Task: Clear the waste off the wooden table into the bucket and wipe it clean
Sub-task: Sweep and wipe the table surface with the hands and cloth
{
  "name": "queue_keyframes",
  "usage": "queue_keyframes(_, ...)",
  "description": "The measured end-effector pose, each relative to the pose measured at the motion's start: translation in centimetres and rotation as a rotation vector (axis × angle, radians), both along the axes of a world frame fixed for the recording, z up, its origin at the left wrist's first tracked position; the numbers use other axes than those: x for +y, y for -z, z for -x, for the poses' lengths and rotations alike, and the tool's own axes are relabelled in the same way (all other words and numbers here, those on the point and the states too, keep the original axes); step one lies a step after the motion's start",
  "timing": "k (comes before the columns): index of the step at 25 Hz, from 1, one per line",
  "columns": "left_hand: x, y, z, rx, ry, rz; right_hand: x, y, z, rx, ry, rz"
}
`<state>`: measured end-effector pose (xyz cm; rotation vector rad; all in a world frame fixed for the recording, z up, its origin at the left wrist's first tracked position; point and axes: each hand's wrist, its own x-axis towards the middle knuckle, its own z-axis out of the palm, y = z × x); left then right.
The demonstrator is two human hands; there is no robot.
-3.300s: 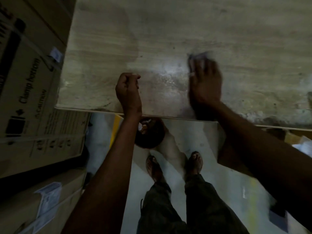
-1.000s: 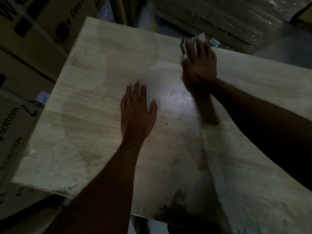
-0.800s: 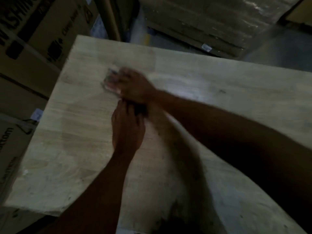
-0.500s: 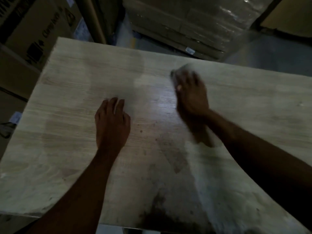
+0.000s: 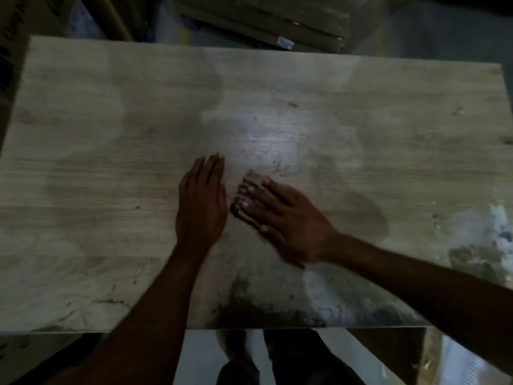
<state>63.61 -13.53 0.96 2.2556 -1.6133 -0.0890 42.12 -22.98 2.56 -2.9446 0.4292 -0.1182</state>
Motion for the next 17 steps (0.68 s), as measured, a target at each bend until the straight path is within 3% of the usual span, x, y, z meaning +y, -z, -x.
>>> queue_keyframes(1,-0.1,0.0,0.0,0.011,0.01,0.019,-1.8,-0.1,0.2,0.006,0.021,0.078)
queue_keyframes(2,-0.3,0.0,-0.2,0.038,0.012,0.046,-4.2,-0.4,-0.9,0.024,0.212,0.117)
queue_keyframes(4,-0.2,-0.8,0.1,0.211,-0.046,0.156,-8.0,-2.1,-4.1,0.02,0.772,-0.027)
queue_keyframes(5,0.0,-1.5,0.3,0.323,-0.102,0.258,-6.7,-2.3,-6.3,0.007,0.861,-0.082)
queue_keyframes(6,0.4,-1.8,0.0,0.423,-0.17,0.369,-3.1,-2.3,-8.2,-0.029,0.793,-0.083)
queue_keyframes(8,1.6,-1.6,-1.6,0.679,-0.375,0.548,7.6,-1.3,-8.5,-0.017,0.379,-0.056)
queue_keyframes(10,3.3,-1.9,-3.0,0.935,-0.47,0.492,13.2,-1.2,-4.3,0.017,0.119,-0.074)
queue_keyframes(11,4.6,-2.0,-2.9,0.969,-0.429,0.387,12.8,-0.9,-2.2,-0.001,0.075,-0.02)
queue_keyframes(12,6.1,-2.1,-2.5,0.961,-0.34,0.288,10.6,-1.0,-0.6,0.003,0.191,0.044)
queue_keyframes(15,9.8,-2.1,-1.0,0.993,-0.089,0.198,3.7,-1.6,3.0,0.015,0.91,0.003)
queue_keyframes(17,10.8,-2.4,-0.6,1.058,-0.097,0.216,6.9,-1.1,2.7,-0.106,0.993,-0.025)
